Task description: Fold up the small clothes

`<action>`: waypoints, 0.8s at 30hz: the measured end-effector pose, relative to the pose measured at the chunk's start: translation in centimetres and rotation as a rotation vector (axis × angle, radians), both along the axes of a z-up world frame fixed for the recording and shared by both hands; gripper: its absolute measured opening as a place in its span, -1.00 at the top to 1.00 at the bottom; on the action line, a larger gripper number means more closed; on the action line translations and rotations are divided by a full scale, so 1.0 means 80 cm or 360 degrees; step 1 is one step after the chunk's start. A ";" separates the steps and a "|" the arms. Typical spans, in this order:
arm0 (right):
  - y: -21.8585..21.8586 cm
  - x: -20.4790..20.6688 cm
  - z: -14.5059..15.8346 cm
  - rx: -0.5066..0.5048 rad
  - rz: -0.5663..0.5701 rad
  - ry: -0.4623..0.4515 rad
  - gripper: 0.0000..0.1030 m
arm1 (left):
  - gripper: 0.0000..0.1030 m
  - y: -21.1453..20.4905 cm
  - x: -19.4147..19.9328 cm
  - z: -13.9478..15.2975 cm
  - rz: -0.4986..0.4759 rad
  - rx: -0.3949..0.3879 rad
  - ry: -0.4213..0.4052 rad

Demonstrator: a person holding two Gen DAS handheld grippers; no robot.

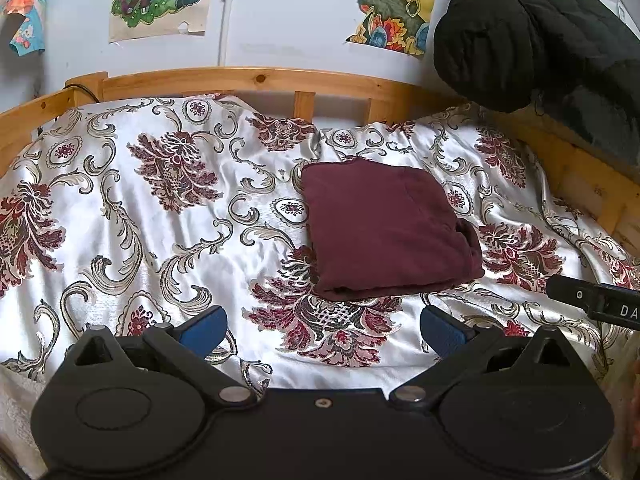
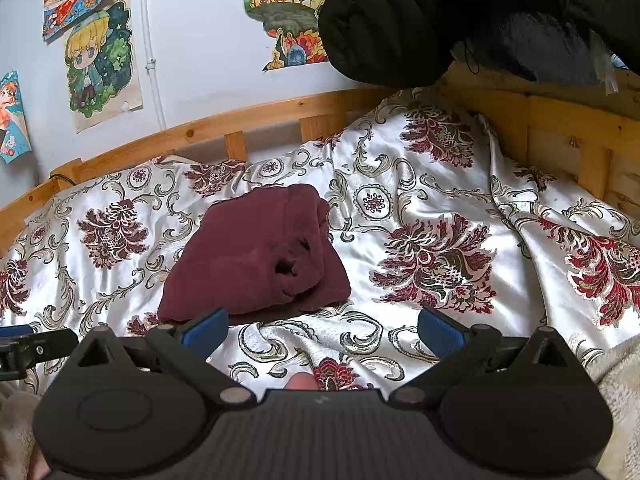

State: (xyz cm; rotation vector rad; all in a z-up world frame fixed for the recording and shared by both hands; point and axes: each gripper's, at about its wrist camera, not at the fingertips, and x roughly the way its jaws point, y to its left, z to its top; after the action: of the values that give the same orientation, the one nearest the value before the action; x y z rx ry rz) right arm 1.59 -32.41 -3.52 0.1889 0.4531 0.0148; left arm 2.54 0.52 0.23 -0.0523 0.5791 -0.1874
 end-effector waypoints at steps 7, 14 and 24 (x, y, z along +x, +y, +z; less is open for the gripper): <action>0.000 0.000 0.000 0.0002 -0.0002 0.0003 -0.99 | -0.99 -0.001 0.000 0.001 -0.0001 0.0000 0.0001; 0.000 0.000 -0.001 0.0004 -0.0002 0.0005 -0.99 | -0.99 0.001 0.002 0.000 -0.0005 0.0001 0.0011; 0.001 0.000 -0.003 0.0011 -0.0005 0.0015 -0.99 | -0.99 0.000 0.004 0.001 0.0031 0.0039 0.0014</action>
State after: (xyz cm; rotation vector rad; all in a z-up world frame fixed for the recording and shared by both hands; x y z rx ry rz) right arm 1.60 -32.36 -3.80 0.1969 0.4622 0.0122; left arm 2.86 0.51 0.29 -0.0348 0.5895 -0.1609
